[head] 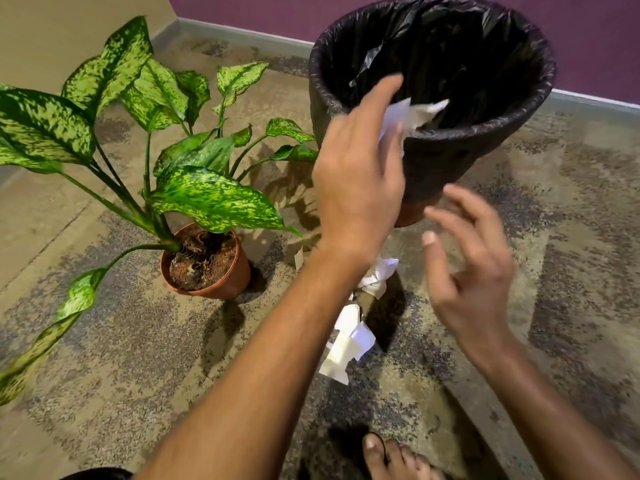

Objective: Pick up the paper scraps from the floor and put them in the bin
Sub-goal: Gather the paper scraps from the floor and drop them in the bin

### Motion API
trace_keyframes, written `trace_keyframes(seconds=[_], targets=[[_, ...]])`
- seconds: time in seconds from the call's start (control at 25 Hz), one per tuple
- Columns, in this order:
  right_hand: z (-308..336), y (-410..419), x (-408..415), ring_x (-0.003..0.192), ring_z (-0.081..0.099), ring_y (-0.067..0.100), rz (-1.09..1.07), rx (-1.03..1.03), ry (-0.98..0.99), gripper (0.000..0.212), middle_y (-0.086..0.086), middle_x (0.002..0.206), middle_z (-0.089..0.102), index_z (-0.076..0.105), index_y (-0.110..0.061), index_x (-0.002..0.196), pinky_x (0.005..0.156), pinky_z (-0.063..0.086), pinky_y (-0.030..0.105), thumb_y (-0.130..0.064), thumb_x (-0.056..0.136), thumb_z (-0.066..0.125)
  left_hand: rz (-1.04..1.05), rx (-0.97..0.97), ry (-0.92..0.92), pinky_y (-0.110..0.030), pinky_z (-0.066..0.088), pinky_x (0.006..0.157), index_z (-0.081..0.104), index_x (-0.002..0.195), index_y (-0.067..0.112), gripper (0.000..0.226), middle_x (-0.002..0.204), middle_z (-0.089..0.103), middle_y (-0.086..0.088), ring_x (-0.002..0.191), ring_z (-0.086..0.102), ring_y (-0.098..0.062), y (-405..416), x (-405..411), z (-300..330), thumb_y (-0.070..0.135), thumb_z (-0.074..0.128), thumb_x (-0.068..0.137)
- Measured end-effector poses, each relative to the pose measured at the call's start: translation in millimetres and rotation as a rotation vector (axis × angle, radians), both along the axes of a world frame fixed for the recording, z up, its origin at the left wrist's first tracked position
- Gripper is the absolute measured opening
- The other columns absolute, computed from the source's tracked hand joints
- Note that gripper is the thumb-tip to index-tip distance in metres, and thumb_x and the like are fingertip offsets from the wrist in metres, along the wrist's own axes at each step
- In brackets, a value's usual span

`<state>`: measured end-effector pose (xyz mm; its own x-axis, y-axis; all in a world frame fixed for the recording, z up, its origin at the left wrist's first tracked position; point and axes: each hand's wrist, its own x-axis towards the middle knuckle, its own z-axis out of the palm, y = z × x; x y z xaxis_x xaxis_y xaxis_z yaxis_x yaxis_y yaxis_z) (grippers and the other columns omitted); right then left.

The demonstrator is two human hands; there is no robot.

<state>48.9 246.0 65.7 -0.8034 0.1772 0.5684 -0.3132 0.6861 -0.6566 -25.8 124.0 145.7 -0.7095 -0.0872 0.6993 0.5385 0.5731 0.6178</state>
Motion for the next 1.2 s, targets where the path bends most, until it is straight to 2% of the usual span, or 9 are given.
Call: trace_keyframes(seconds=[0.08, 0.16, 0.28, 0.36, 0.52, 0.68, 0.8, 0.88, 1.2], targets=[[-28, -6, 16, 0.117, 0.054, 0.018, 0.044, -0.032, -0.153, 0.029, 0.002, 0.139, 0.047, 0.065, -0.010, 0.116, 0.082, 0.058, 0.041, -0.019, 0.091, 0.053, 0.019, -0.103, 0.000, -0.020, 0.041, 0.063, 0.061, 0.123, 0.007, 0.033, 0.088, 0.068, -0.006, 0.078, 0.060, -0.019, 9, -24, 16, 0.011, 0.060, 0.090], [-58, -10, 28, 0.116, 0.053, 0.019, 0.085, 0.075, -0.223, 0.030, 0.002, 0.136, 0.050, 0.065, -0.012, 0.116, 0.087, 0.055, 0.044, -0.019, 0.089, 0.055, 0.016, -0.205, -0.034, -0.021, 0.038, 0.063, 0.057, 0.129, 0.010, 0.038, 0.088, 0.066, -0.006, 0.082, 0.059, -0.019, 13, -43, 24, 0.015, 0.057, 0.092], [-94, -10, 43, 0.112, 0.058, 0.026, 0.155, 0.255, -0.324, 0.033, 0.008, 0.131, 0.057, 0.064, -0.010, 0.118, 0.091, 0.053, 0.046, -0.023, 0.089, 0.055, -0.065, -0.205, -0.156, -0.034, 0.048, 0.088, 0.040, 0.141, 0.003, 0.050, 0.118, 0.063, -0.014, 0.110, 0.057, -0.025, 10, -52, 17, 0.016, 0.052, 0.095], [-111, -10, 51, 0.108, 0.062, 0.028, 0.151, 0.351, -0.421, 0.037, 0.009, 0.129, 0.060, 0.065, -0.010, 0.119, 0.091, 0.054, 0.045, -0.026, 0.087, 0.055, -0.078, -0.169, -0.180, -0.038, 0.038, 0.108, 0.035, 0.142, -0.002, 0.051, 0.137, 0.051, -0.017, 0.130, 0.045, -0.026, 3, -40, 4, 0.015, 0.050, 0.096], [-132, -16, 63, 0.102, 0.065, 0.026, 0.206, 0.422, -0.522, 0.039, 0.007, 0.120, 0.063, 0.063, -0.010, 0.118, 0.081, 0.057, 0.037, -0.034, 0.088, 0.058, -0.047, -0.216, -0.035, -0.047, 0.032, 0.112, 0.049, 0.132, -0.005, 0.040, 0.139, 0.048, -0.019, 0.133, 0.042, -0.030, -20, 17, -50, 0.007, 0.054, 0.094], [-140, -27, 62, 0.123, 0.054, 0.026, 0.341, 0.458, -0.740, 0.074, 0.001, 0.144, 0.047, 0.046, -0.018, 0.140, 0.087, 0.057, 0.037, -0.049, 0.078, 0.073, 0.096, -0.237, -0.544, -0.043, 0.036, 0.109, 0.042, 0.139, 0.008, 0.051, 0.143, 0.043, -0.009, 0.133, 0.037, -0.023, -57, 96, -129, 0.031, 0.053, 0.095], [-132, -38, 50, 0.136, 0.035, 0.022, 0.435, 0.586, -0.849, 0.106, -0.004, 0.161, 0.013, 0.010, -0.034, 0.154, 0.094, 0.053, 0.038, -0.065, 0.071, 0.070, 0.103, -0.325, -1.089, -0.045, 0.021, 0.118, 0.015, 0.150, 0.015, 0.087, 0.159, 0.010, -0.007, 0.145, 0.012, -0.025, -80, 130, -171, 0.055, 0.058, 0.086], [-127, -46, 37, 0.143, 0.024, 0.023, 0.461, 0.656, -0.906, 0.114, -0.002, 0.162, 0.002, -0.004, -0.036, 0.153, 0.100, 0.049, 0.039, -0.066, 0.071, 0.069, 0.069, -0.421, -1.284, -0.046, 0.021, 0.117, 0.003, 0.151, 0.019, 0.106, 0.160, 0.000, -0.007, 0.146, 0.006, -0.029, -87, 141, -184, 0.059, 0.066, 0.076], [-124, -71, 24, 0.116, 0.051, 0.022, 0.556, 0.683, -0.879, 0.090, 0.002, 0.136, 0.037, 0.014, -0.038, 0.152, 0.091, 0.050, 0.035, -0.036, 0.084, 0.072, 0.107, -0.643, -1.245, -0.035, 0.041, 0.104, 0.012, 0.150, 0.016, 0.094, 0.142, 0.033, -0.006, 0.127, 0.035, -0.026, -92, 136, -188, 0.029, 0.075, 0.080]])
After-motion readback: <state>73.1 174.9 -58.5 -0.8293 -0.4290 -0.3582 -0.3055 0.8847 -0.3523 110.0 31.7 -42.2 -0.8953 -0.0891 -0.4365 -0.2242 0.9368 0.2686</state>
